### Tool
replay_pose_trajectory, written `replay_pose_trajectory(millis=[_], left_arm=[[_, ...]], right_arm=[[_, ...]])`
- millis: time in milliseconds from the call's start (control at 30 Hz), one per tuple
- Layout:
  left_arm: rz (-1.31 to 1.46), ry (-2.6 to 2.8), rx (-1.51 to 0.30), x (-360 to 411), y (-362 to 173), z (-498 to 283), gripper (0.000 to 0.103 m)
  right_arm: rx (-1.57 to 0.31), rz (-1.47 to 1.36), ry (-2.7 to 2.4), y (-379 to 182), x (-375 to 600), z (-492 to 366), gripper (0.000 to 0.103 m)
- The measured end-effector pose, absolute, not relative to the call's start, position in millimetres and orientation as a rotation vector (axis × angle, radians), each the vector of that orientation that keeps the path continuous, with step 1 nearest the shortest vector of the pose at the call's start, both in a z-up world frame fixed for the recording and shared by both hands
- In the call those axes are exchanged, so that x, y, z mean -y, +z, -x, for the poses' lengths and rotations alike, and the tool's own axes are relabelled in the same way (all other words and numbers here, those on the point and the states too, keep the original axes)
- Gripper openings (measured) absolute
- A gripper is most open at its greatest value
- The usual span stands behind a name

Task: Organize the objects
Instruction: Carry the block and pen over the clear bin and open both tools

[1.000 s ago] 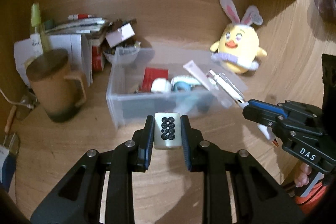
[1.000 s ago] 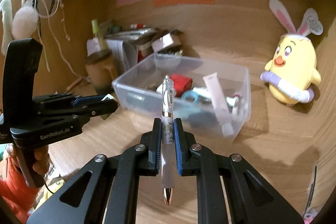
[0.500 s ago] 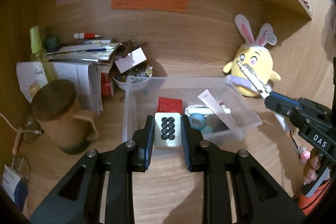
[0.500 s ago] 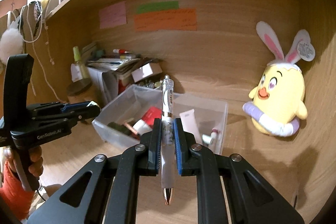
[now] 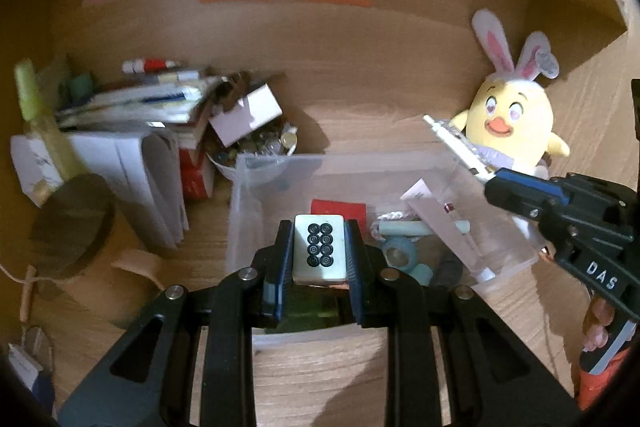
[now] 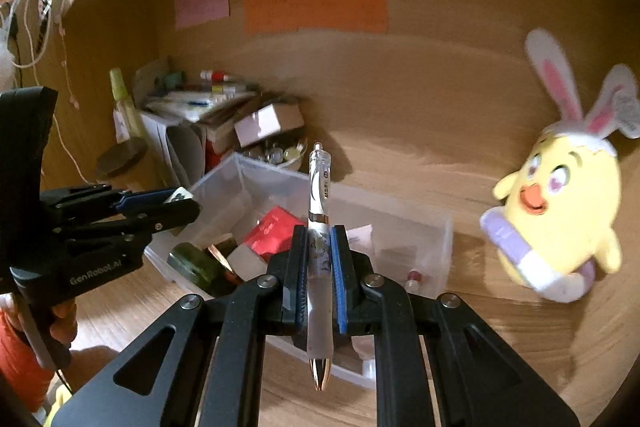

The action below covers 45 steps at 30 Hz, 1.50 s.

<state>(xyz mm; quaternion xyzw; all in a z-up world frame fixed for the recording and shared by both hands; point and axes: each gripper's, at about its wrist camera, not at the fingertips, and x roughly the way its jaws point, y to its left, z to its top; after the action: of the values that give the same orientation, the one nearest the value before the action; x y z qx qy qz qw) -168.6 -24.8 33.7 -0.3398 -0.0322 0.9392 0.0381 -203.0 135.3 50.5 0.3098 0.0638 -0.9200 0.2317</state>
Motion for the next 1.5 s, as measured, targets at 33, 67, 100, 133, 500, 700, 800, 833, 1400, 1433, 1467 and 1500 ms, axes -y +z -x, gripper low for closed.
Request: replay_pose_trajectory(millis=[33,67,100,133,500,700,800,833,1400,1433,1467,1500], left_arm=[[1.059,2.873,0.102,24.4,29.8,172.6,0.024],[1.077,2.866,0.100,24.1,25.6,176.6,0.024],[1.091,2.863,0.097,23.8,22.1,179.9,0.024],[1.103,2.858,0.093,23.3,18.8,182.9,0.024],[1.169,2.807,0.070,17.7,-1.0,198.4,0.024],[1.165,2.794,0.055,13.8,-0.4,196.6,0.024],[1.157,2.797,0.041,13.0,1.5,193.2,0.025],[1.153,2.795,0.037,12.6,2.8,191.3,0.025],[1.020,2.830,0.026,11.3,25.8,139.3,0.068],[1.016,2.830,0.022,11.0,26.2,137.3,0.071],[1.010,2.834,0.014,10.3,26.7,133.9,0.074],[1.001,2.841,0.006,9.8,27.2,130.6,0.076]], right_arm=[[-0.178,-0.866,-2.521,47.0,-134.0,206.4,0.010],[-0.179,-0.887,-2.512,42.0,-132.4,210.6,0.010],[-0.182,-0.908,-2.505,36.9,-131.0,214.8,0.010],[-0.183,-0.926,-2.498,32.4,-129.7,218.5,0.010],[-0.193,-1.048,-2.437,0.3,-123.2,238.3,0.010],[-0.233,-1.079,-2.409,-5.7,-115.4,238.0,0.010],[-0.238,-1.076,-2.411,-2.3,-115.7,235.3,0.011],[-0.235,-1.072,-2.411,-0.8,-116.0,234.5,0.011],[-0.189,-0.901,-2.559,36.7,-146.0,172.0,0.053],[-0.180,-0.895,-2.561,38.0,-147.5,168.3,0.056],[-0.171,-0.887,-2.563,39.2,-148.7,164.9,0.059],[-0.162,-0.875,-2.569,40.5,-149.7,160.8,0.066]])
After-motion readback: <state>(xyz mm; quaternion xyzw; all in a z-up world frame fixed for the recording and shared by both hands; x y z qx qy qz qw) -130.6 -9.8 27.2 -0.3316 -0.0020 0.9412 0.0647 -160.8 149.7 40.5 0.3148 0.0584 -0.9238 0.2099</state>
